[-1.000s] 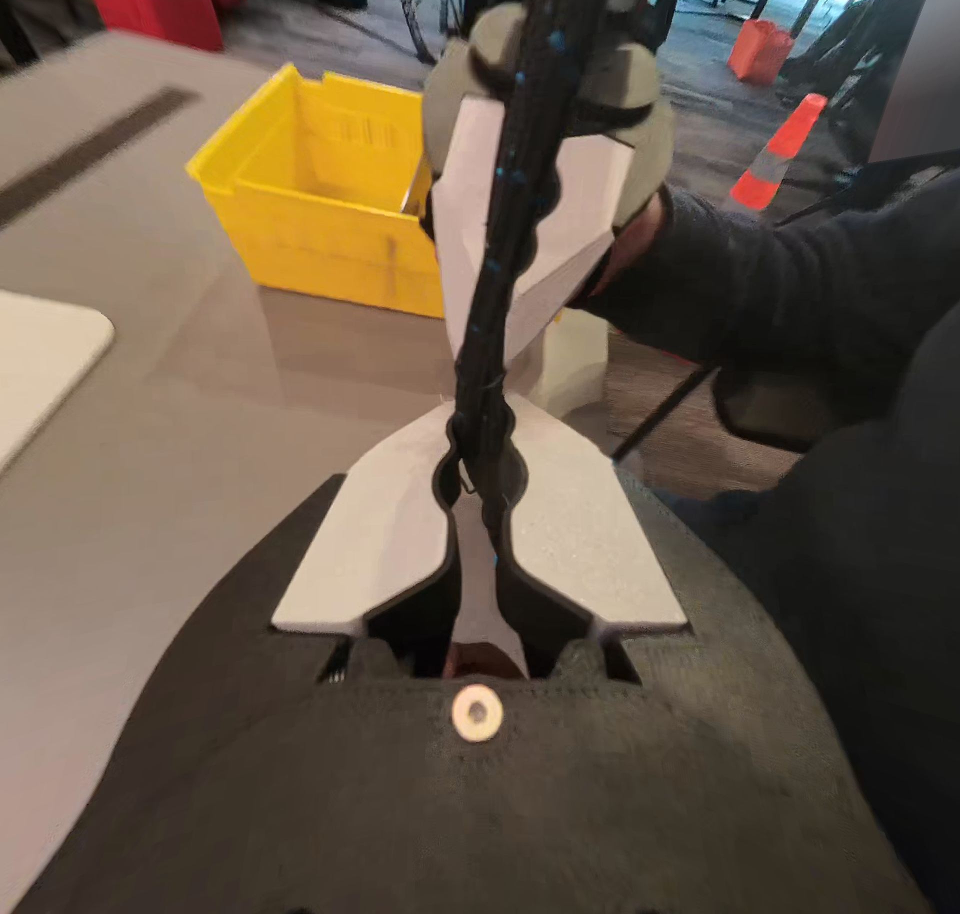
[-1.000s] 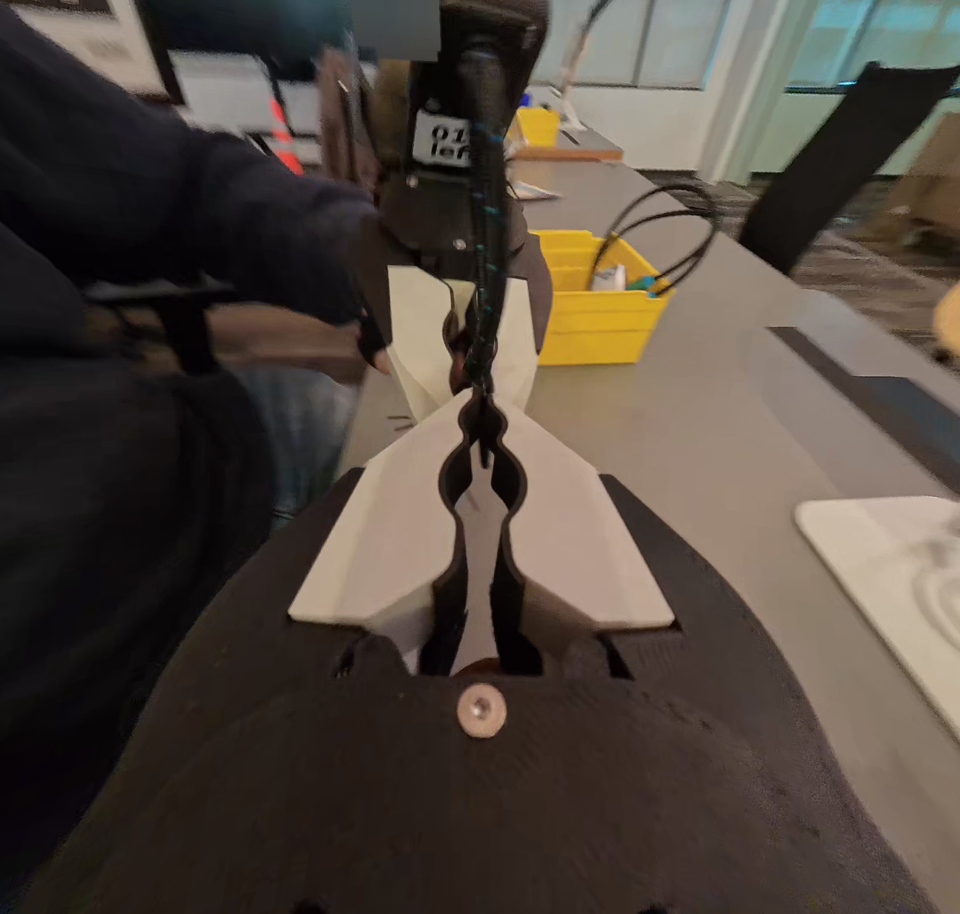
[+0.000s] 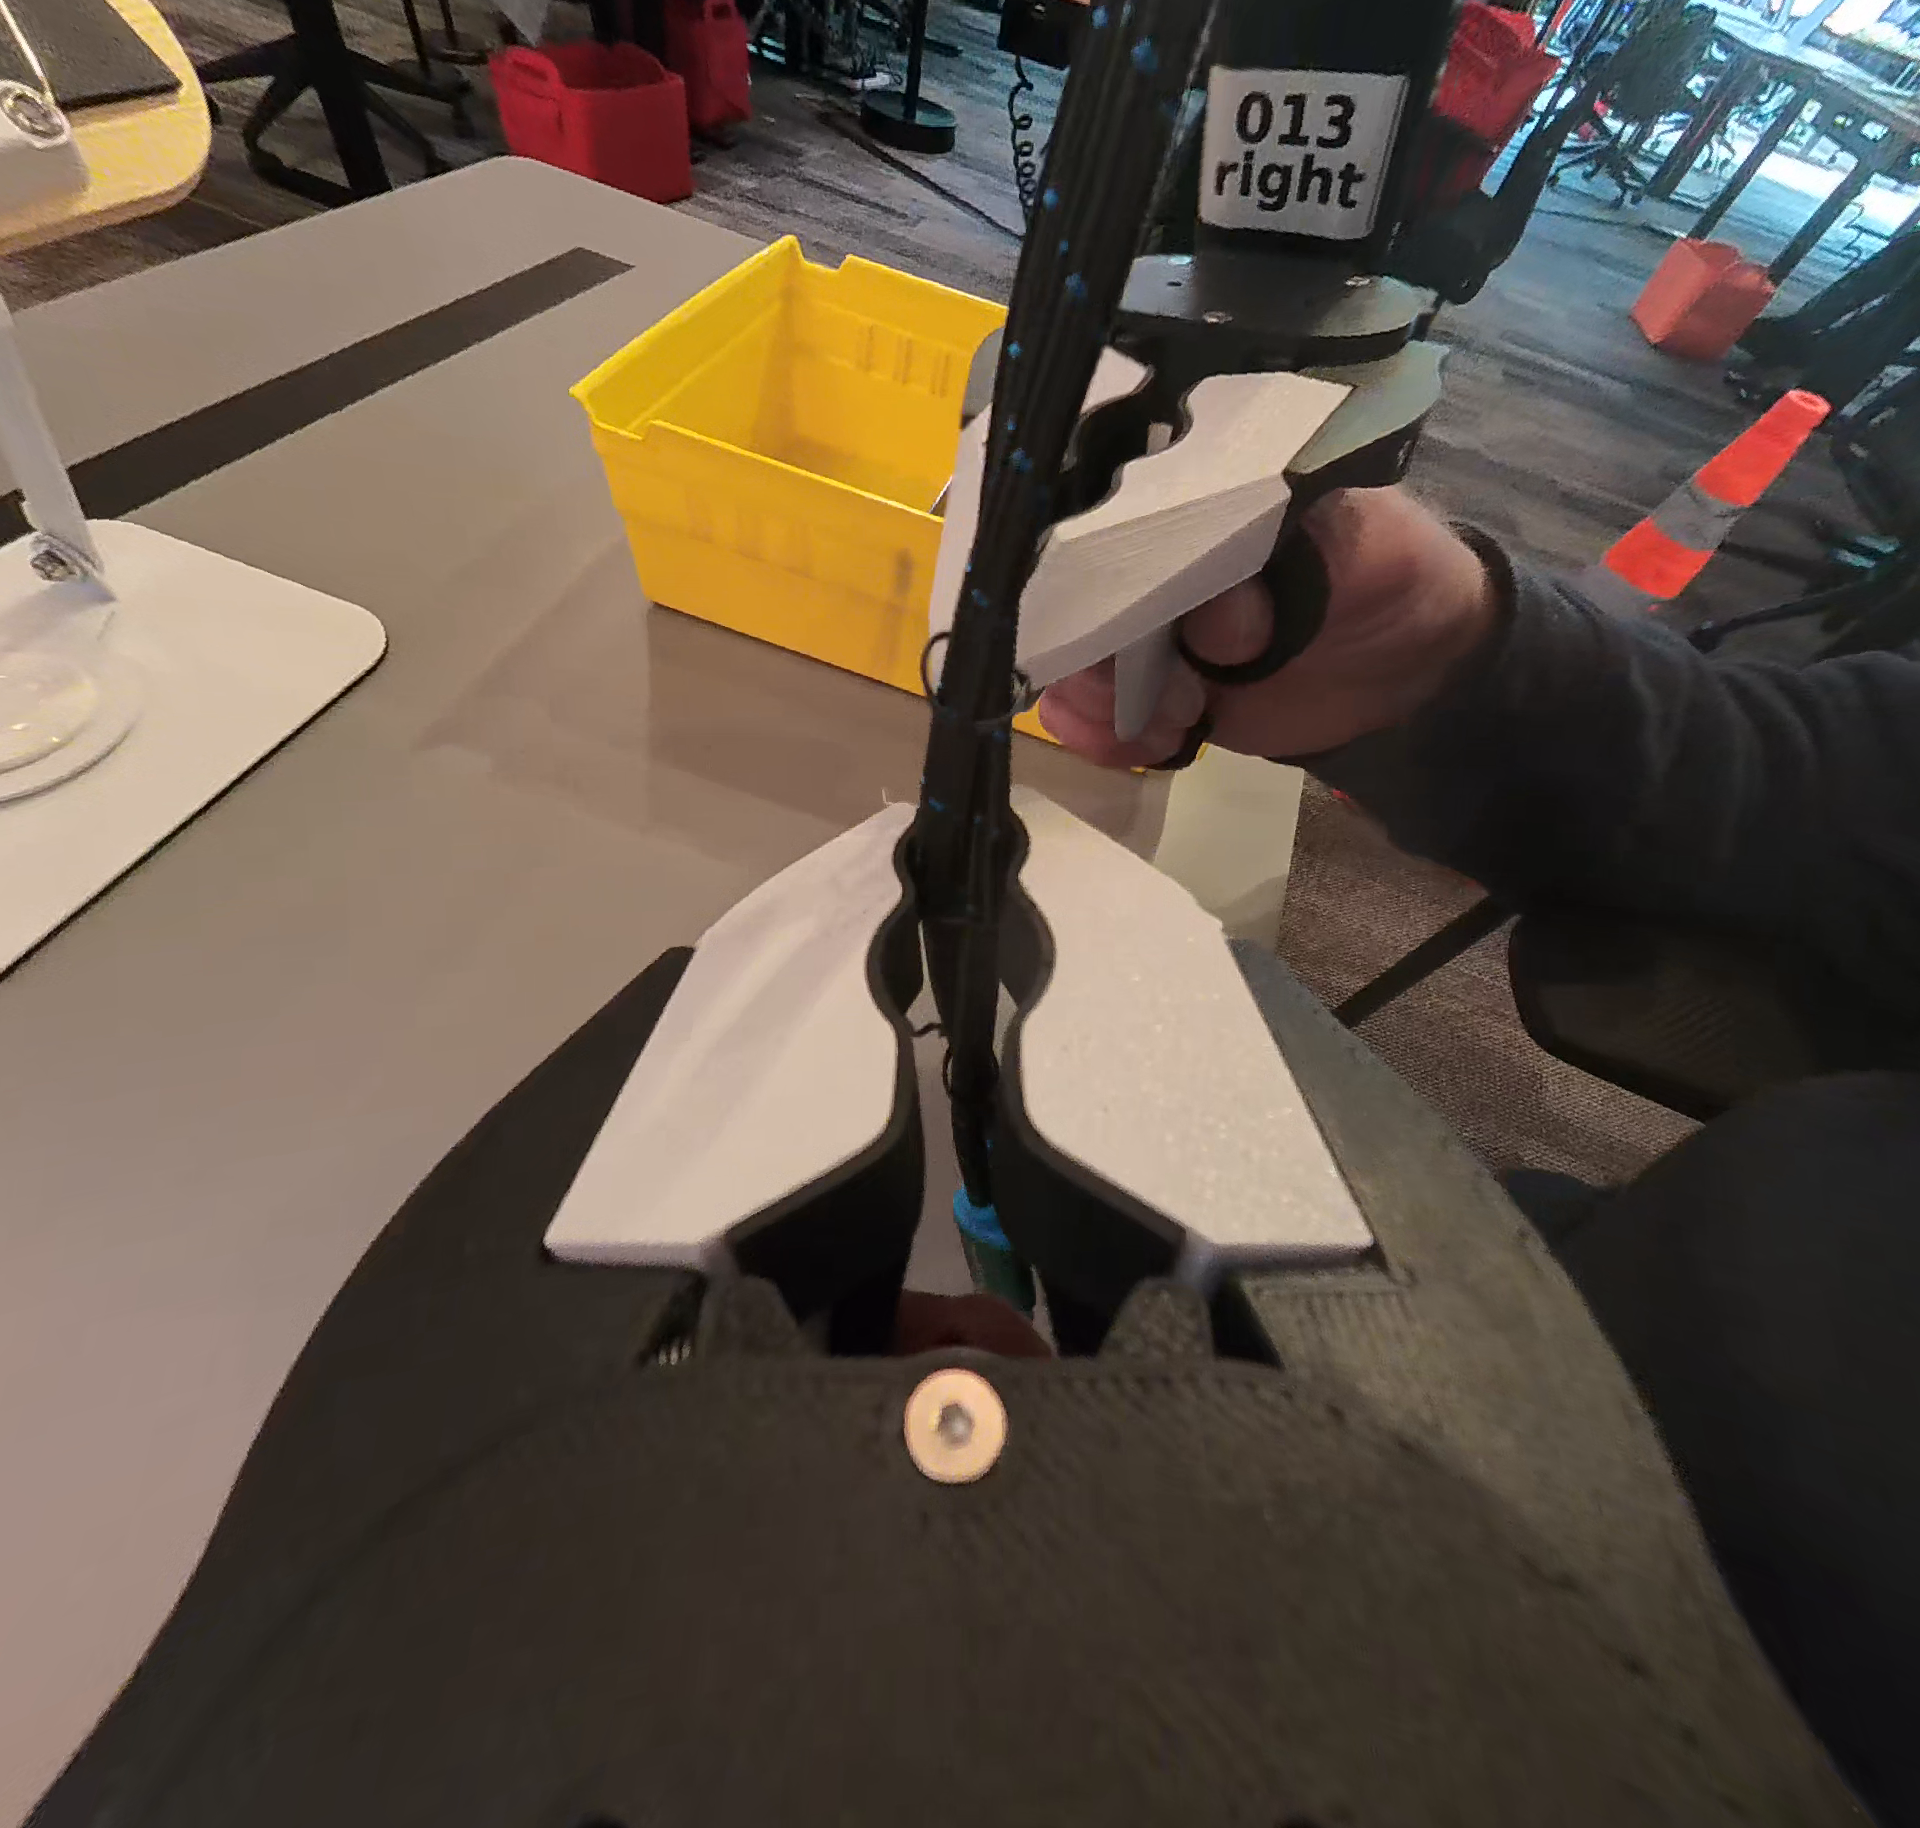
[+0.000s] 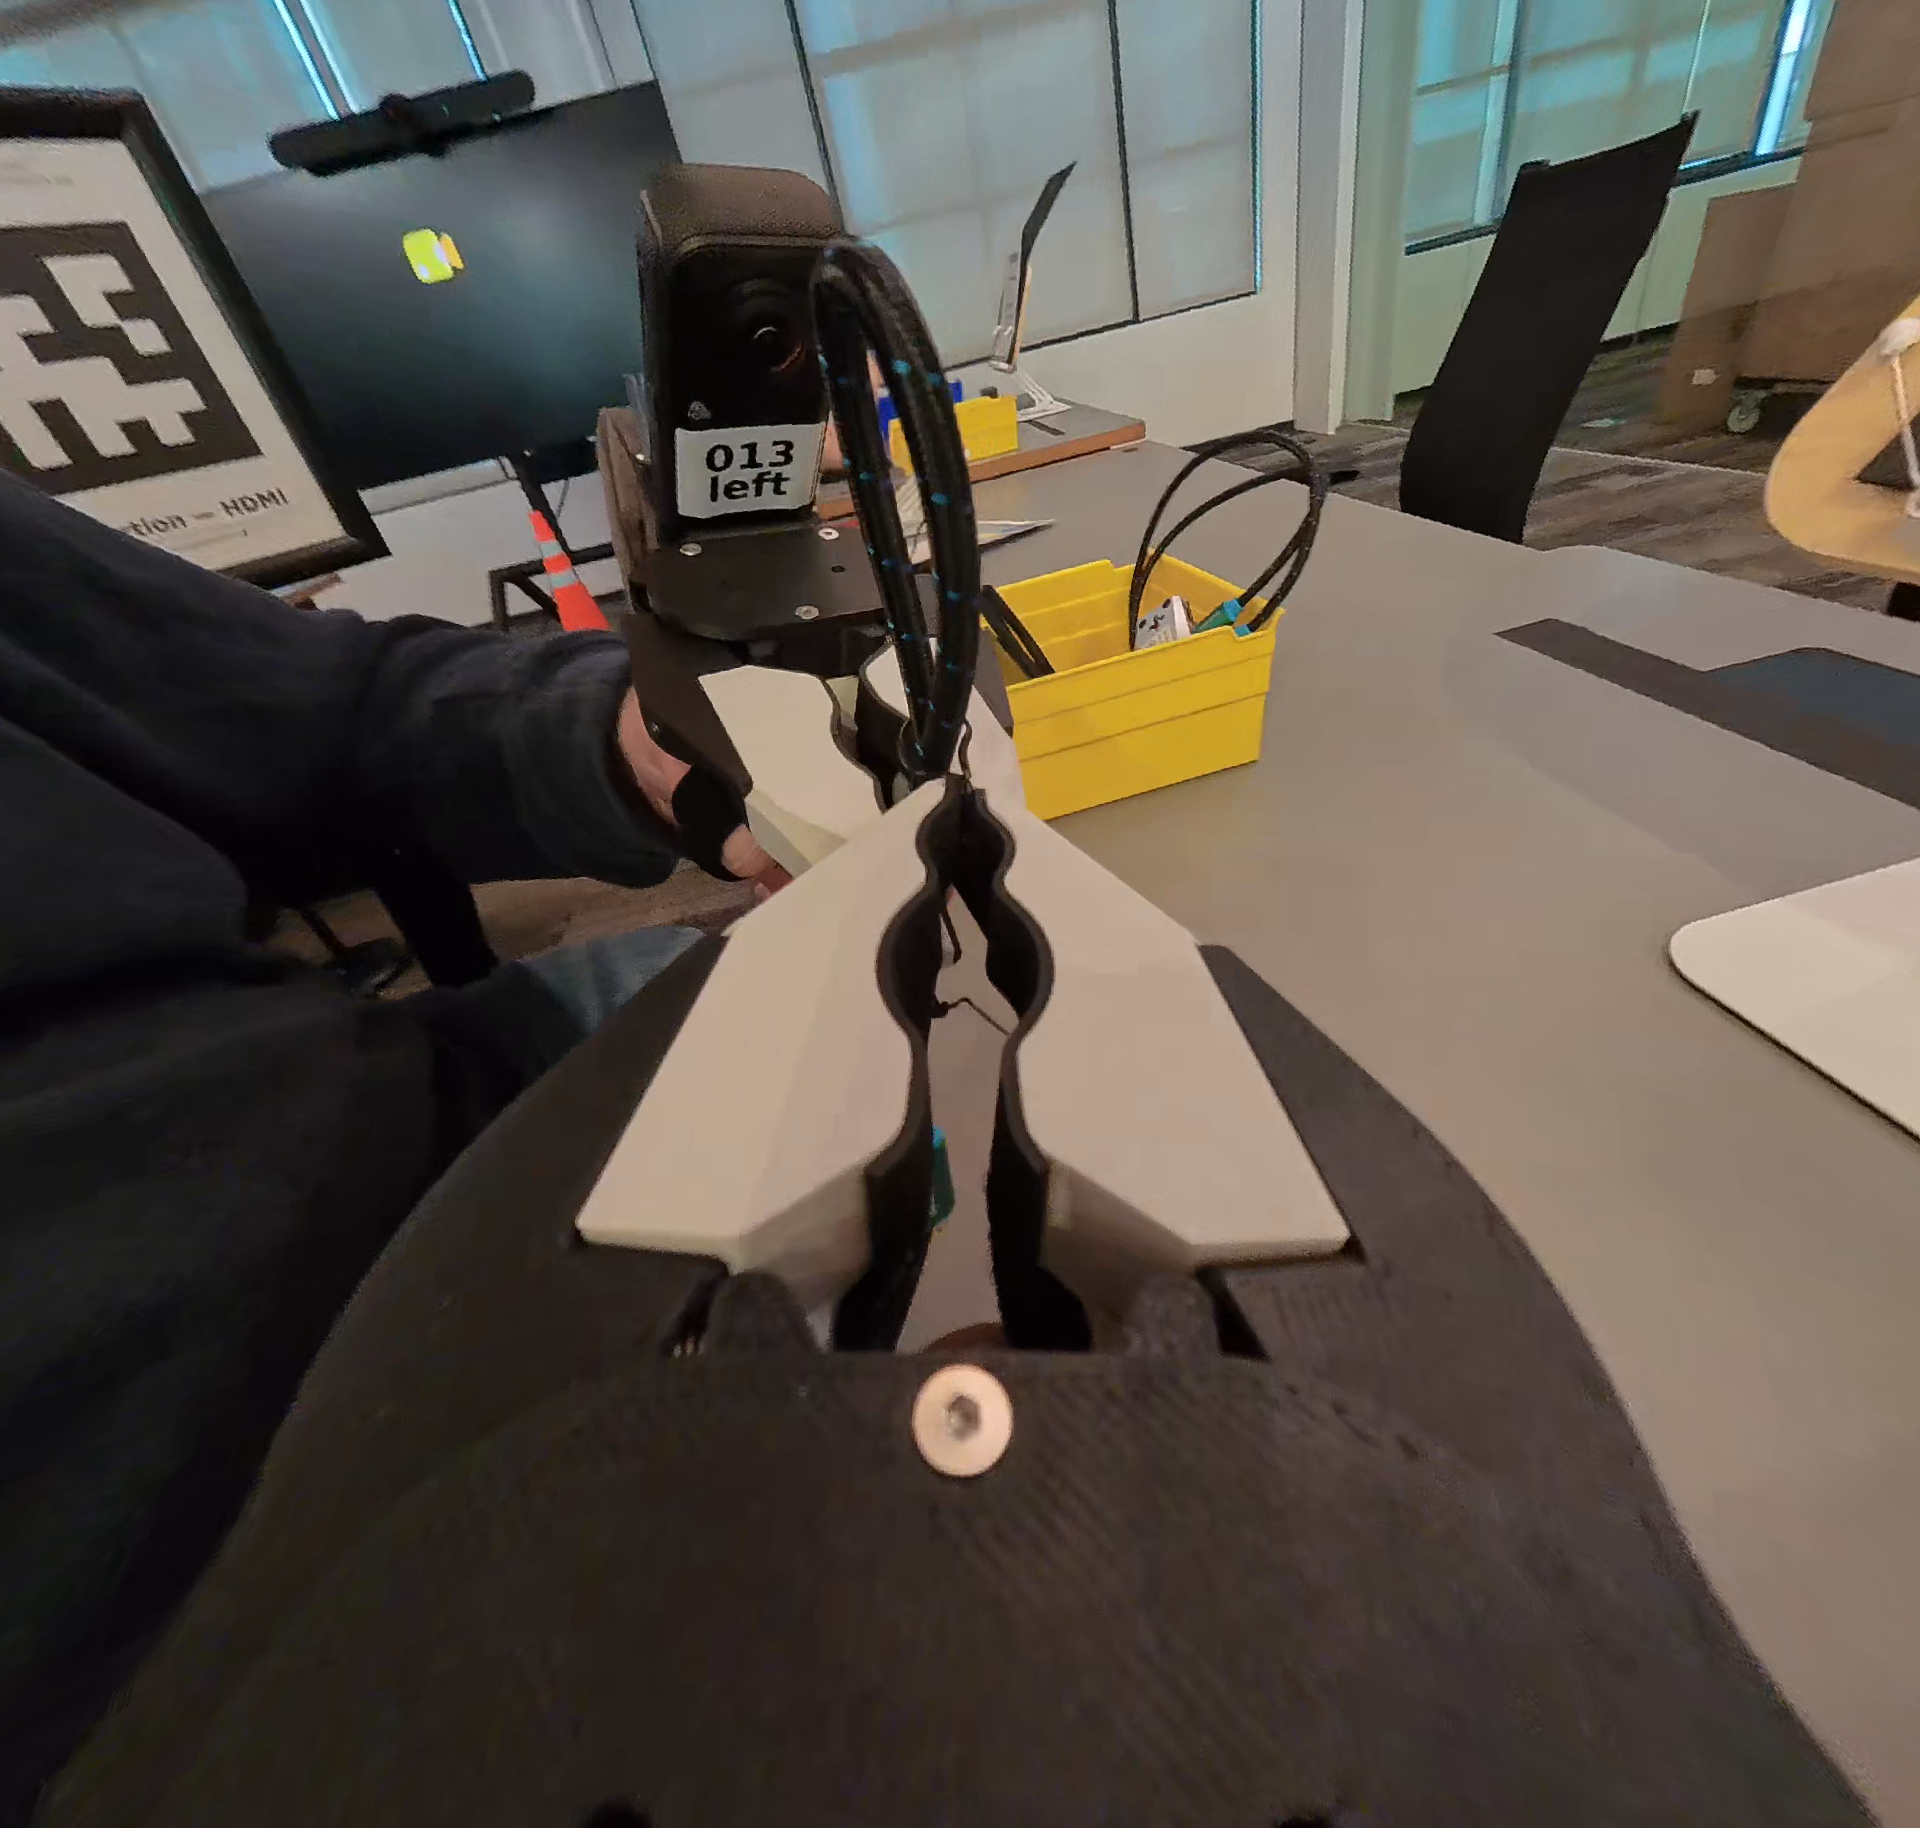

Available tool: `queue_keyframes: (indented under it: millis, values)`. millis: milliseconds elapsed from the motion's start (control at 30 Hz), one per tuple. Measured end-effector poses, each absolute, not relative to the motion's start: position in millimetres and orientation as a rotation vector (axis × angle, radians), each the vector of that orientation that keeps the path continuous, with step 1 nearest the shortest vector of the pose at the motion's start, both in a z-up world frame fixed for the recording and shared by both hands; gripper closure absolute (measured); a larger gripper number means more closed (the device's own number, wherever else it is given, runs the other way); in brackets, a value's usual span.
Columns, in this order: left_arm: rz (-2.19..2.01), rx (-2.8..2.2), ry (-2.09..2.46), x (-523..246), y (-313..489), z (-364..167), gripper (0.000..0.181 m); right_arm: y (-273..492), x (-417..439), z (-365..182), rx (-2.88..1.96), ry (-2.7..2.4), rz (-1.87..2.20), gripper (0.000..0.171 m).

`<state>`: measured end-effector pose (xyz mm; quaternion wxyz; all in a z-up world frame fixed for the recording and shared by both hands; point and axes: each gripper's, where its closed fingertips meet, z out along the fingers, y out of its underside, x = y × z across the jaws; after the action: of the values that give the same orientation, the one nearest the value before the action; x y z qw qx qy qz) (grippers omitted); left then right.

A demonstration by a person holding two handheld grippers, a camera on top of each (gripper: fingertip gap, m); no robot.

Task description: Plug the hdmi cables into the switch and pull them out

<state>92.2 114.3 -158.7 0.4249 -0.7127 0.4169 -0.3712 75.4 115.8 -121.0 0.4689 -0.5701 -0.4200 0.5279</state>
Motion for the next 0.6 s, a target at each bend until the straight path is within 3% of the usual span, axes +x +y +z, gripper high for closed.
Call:
queue_keyframes:
  millis: [400, 600]
  values:
    - [-0.997, -1.843, 1.053, 96.2, 108.5, -161.4, 0.173, 116.2, 80.3, -123.3, -1.331, -1.172, 0.909, 0.171]
    - [-1.324, -1.882, 0.909, 101.6, 100.7, -150.9, 0.173, 128.8, 88.1, -125.2, -1.107, -1.368, 0.024, 0.171]
